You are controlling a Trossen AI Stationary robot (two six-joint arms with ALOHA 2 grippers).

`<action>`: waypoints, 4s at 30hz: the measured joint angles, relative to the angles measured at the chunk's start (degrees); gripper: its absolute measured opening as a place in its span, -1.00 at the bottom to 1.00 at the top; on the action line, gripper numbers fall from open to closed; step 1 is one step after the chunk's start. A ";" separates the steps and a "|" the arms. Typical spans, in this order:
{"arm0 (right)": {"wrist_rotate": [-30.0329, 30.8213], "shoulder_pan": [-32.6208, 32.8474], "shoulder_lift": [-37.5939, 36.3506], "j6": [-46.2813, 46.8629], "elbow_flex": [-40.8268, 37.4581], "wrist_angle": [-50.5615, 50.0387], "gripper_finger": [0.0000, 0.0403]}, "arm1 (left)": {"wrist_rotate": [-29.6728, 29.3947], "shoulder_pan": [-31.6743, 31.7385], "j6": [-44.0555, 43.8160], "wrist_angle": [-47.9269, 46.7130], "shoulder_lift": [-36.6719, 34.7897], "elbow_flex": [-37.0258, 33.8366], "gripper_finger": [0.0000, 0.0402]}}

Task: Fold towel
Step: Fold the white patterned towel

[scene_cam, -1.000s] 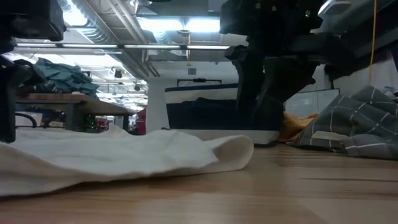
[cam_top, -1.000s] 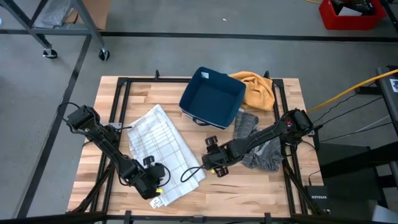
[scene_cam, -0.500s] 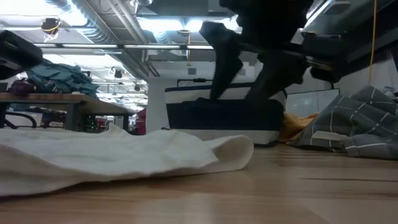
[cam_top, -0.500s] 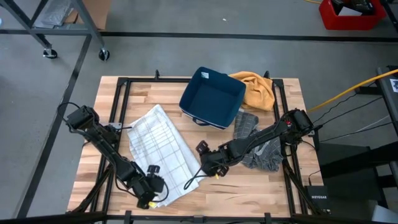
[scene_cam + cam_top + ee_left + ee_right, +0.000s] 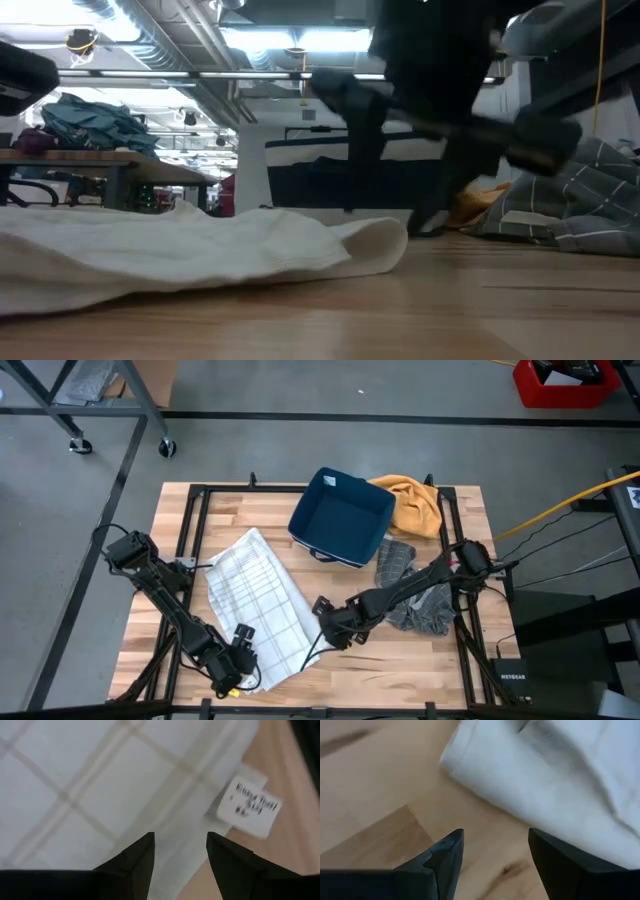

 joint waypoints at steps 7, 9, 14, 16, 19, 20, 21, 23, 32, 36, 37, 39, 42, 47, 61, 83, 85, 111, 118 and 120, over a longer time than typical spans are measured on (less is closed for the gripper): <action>4.31 1.38 2.12 -1.12 0.09 1.27 0.14 | -0.01 -0.97 2.59 -0.57 0.04 -0.02 -0.14; 4.30 1.53 2.16 -1.13 0.09 1.89 0.14 | 0.06 -1.79 2.60 -0.24 0.31 -0.02 -0.14; 3.69 1.52 2.44 -1.07 0.61 4.12 0.14 | 0.20 -4.21 3.21 0.21 2.18 -0.02 -0.14; 3.58 1.44 2.44 -1.05 0.61 5.29 0.14 | -0.47 -4.88 4.76 0.29 3.45 -0.02 -0.14; 3.58 1.46 2.44 -1.05 0.63 6.98 0.14 | -3.32 -5.29 5.58 0.39 5.07 0.09 -0.14; 3.56 1.46 2.44 -1.05 0.63 7.25 0.14 | -4.21 -5.35 5.58 0.49 5.49 0.12 -0.14; 3.58 1.46 2.44 -1.05 0.63 7.32 0.14 | -4.82 -5.29 5.31 0.52 5.82 0.14 -0.14; 3.61 1.44 2.44 -1.05 0.63 7.20 0.14 | -5.68 -5.27 4.62 0.49 6.16 0.15 -0.14; 3.13 1.44 2.91 -1.03 0.62 9.51 0.14 | -12.02 -5.09 -3.13 0.29 6.41 -0.01 -0.21; 2.30 1.44 3.36 -0.92 0.57 10.66 0.14 | -12.89 -5.03 -5.21 0.45 6.47 -0.04 -0.30; 2.29 1.44 3.38 -0.90 0.57 10.67 0.14 | -12.86 -5.03 -5.30 0.66 6.47 -0.04 -0.32; 2.25 1.44 3.38 -0.92 0.57 10.63 0.14 | -12.83 -5.03 -5.33 1.44 6.47 -0.10 -0.36; 2.23 1.44 3.38 -0.89 0.57 10.62 0.14 | -12.59 -5.18 -5.59 2.32 6.47 -0.13 -0.43; 0.15 1.44 3.38 -0.84 0.57 10.63 0.13 | -12.12 -5.54 -9.37 3.07 6.47 -0.13 -0.59; -2.10 1.44 3.38 4.79 0.57 11.91 -0.68 | -12.01 -8.65 -27.44 3.35 6.47 -0.11 -0.98; -5.58 2.21 1.47 25.13 0.66 6.96 -0.98 | -15.44 -11.61 -38.14 4.56 6.40 5.75 -1.00; -7.42 2.20 0.63 26.19 1.42 3.95 -0.99 | -15.69 -11.61 -38.50 4.54 6.40 5.75 -1.00; -17.61 7.82 -1.03 44.23 12.55 -8.64 -1.00 | -17.91 -8.46 -42.15 10.47 6.32 7.91 -1.00; -13.16 5.21 -1.27 43.45 15.52 -8.62 -1.00 | -19.52 -8.77 -45.64 8.33 6.32 9.57 -1.00; -13.05 4.20 -1.36 42.19 17.54 -9.34 -1.00 | -21.05 -8.79 -49.78 6.23 6.32 9.62 -1.00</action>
